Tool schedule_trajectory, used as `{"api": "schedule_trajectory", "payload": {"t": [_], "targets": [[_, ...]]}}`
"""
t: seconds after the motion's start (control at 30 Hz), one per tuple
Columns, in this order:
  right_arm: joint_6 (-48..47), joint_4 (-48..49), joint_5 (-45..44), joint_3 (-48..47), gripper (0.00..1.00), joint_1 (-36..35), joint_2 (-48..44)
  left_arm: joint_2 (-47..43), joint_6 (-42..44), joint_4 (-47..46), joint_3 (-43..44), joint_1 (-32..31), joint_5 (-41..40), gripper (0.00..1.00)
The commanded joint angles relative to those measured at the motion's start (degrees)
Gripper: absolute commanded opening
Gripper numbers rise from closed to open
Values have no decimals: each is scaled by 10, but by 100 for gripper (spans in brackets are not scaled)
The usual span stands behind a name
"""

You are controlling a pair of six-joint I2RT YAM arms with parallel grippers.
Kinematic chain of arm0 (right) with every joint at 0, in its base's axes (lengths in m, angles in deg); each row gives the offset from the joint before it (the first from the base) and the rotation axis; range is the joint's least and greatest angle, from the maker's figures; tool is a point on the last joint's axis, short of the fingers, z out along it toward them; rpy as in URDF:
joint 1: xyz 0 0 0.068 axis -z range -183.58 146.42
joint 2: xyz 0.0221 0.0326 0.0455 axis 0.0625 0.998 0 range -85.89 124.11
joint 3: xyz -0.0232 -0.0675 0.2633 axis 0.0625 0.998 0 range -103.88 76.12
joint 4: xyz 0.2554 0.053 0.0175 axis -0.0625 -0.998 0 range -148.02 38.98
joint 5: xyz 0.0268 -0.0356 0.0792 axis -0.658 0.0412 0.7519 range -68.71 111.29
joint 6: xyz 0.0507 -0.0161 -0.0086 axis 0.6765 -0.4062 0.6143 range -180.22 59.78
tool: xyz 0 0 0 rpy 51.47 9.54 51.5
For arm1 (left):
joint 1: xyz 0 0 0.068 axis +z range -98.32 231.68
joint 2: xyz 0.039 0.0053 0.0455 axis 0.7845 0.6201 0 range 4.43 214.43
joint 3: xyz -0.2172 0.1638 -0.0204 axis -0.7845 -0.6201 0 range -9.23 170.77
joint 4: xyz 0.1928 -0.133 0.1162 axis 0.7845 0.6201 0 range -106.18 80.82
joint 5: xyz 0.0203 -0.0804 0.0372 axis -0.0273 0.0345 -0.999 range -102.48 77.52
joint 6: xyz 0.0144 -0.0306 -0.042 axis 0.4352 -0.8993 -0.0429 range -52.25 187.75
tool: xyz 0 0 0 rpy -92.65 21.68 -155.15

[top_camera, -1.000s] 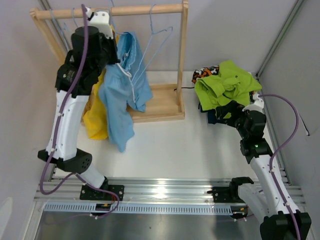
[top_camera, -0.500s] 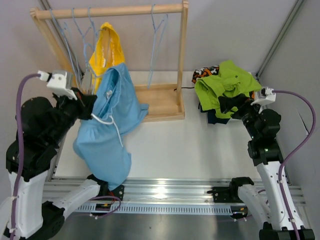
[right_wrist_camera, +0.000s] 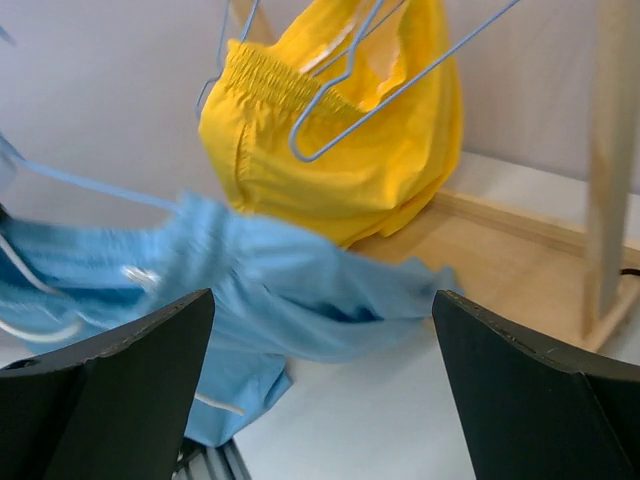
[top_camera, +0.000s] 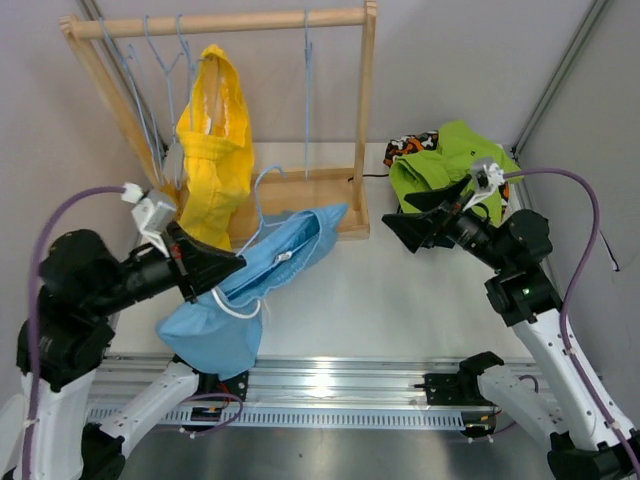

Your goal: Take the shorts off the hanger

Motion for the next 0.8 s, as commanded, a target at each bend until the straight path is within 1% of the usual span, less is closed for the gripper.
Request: {"api": "schedule_trajectory", "payload": {"t": [0.0,0.03,0.07,0.13,0.3,0.43,0.47,0.5,0.53,0.57,0.6,0.67,0.7,0.77], "targets": [[-47,-7,-11,-28,99,-51,26,12,-70,-129,110,-5,129,0],[-57,-7,-25,-29,100,-71,29,20,-77,-136,122,-5,132,0],[-61,-9,-34,-31,99,-80,32,39,-81,-141,155,-5,131,0],[-68,-9,-48,-34,100,-94,42,53,-93,-157,176,-5,132,0],[-61,27,-71,-46,99,-116,65,59,-136,-222,179,-5,142,0],[-54,63,-78,-60,99,-135,99,62,-136,-226,180,-5,137,0],[-54,69,-78,-61,91,-139,102,63,-130,-221,179,-5,134,0],[-56,76,-71,-61,51,-147,105,63,-123,-207,180,-5,127,0],[-56,89,-71,-61,29,-148,105,65,-118,-198,180,-5,110,0],[-56,91,-75,-59,12,-148,102,65,-104,-185,187,-5,103,0],[-59,94,-102,-55,0,-148,97,67,-96,-161,197,-5,93,0],[-74,94,-134,-51,0,-148,79,73,-73,-116,217,-5,60,0],[-88,87,-171,-53,0,-138,74,76,-65,-100,232,-5,51,0],[-96,78,-187,-59,0,-113,66,78,-54,-76,245,-5,21,0]]}}
